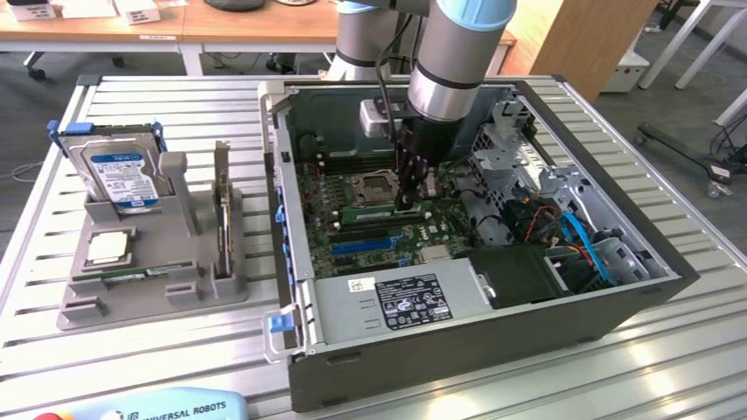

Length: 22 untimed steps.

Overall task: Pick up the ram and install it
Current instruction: 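Insert the ram into the slot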

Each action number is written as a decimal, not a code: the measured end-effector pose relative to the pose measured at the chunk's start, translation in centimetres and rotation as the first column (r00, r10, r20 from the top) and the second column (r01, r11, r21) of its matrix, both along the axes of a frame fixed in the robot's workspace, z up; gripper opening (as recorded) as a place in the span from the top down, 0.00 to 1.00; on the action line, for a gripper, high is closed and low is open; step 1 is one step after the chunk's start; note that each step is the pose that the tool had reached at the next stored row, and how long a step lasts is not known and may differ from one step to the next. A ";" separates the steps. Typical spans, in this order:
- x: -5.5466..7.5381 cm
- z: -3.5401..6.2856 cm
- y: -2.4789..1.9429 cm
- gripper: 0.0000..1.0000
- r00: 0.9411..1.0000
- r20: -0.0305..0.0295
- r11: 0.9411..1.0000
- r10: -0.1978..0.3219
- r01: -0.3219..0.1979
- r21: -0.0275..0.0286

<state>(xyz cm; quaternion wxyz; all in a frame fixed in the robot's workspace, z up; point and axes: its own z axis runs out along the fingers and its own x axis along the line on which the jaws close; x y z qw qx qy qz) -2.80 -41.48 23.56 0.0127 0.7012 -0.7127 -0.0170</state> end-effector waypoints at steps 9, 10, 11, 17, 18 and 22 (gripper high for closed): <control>0.0 -0.11 0.03 0.89 1.000 0.000 1.000 0.000 0.000 0.000; 0.0 -0.11 0.03 0.89 1.000 0.000 1.000 0.000 0.000 0.000; 0.0 -0.11 0.03 0.89 1.000 0.000 1.000 0.001 -0.001 0.000; 0.0 -0.11 0.03 0.89 1.000 0.000 1.000 0.003 -0.003 0.000; 0.0 -0.11 0.03 0.89 1.000 0.000 1.000 0.004 -0.004 0.000; 0.0 -0.12 0.03 0.89 1.000 0.000 1.000 0.006 -0.006 0.000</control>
